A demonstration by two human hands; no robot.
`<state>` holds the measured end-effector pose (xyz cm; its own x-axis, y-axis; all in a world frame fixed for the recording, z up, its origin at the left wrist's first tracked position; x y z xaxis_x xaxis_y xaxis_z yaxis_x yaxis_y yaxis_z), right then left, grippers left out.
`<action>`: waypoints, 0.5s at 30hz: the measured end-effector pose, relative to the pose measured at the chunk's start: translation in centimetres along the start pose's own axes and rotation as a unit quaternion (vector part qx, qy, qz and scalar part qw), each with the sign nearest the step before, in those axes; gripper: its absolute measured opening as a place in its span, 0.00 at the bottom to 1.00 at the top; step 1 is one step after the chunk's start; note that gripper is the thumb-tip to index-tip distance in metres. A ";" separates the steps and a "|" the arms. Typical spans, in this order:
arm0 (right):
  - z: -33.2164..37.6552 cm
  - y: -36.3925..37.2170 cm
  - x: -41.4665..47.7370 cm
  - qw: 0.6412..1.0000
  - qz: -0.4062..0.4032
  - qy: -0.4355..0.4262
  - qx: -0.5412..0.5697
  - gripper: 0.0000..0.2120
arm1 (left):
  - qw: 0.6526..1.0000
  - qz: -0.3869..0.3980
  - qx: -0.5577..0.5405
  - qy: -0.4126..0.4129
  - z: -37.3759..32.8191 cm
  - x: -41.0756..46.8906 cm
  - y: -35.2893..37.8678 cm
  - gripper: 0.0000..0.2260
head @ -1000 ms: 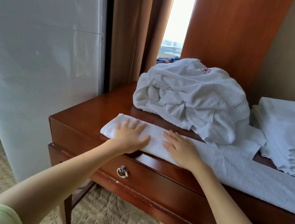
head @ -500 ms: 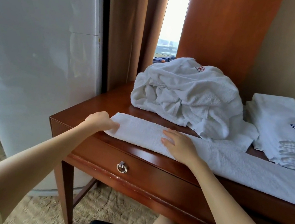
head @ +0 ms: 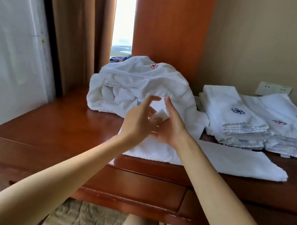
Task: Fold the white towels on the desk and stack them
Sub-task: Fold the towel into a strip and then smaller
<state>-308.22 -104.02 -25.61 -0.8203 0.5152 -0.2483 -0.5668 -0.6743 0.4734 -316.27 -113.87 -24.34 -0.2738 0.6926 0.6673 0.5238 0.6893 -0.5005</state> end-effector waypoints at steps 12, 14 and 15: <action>5.8 -17.7 -10.0 0.946 -0.284 -0.091 -0.125 0.14 | 0.963 0.095 0.197 0.156 -0.4 -4.1 9.8 0.34; 6.6 -20.6 -12.2 0.919 -0.332 -0.087 -0.191 0.16 | 0.964 0.122 0.203 0.121 0.1 -3.7 10.2 0.36; 6.8 -21.9 -13.2 0.900 -0.361 -0.079 -0.231 0.19 | 0.964 0.133 0.201 0.112 0.2 -3.6 10.5 0.36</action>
<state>-284.47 -92.42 -26.98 -0.2248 0.9516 -0.2095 -0.9492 -0.2624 -0.1736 -309.97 -109.07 -32.08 0.0318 0.8238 0.5659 0.1832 0.5518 -0.8136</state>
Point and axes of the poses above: each hand's wrist, its own x-axis towards the middle knuckle, its own y-axis out of the palm, z = x × y, the point moved 1 cm from there along x, towards the middle knuckle, and after that the axes turned 9 degrees about y, right-handed, at the moved point
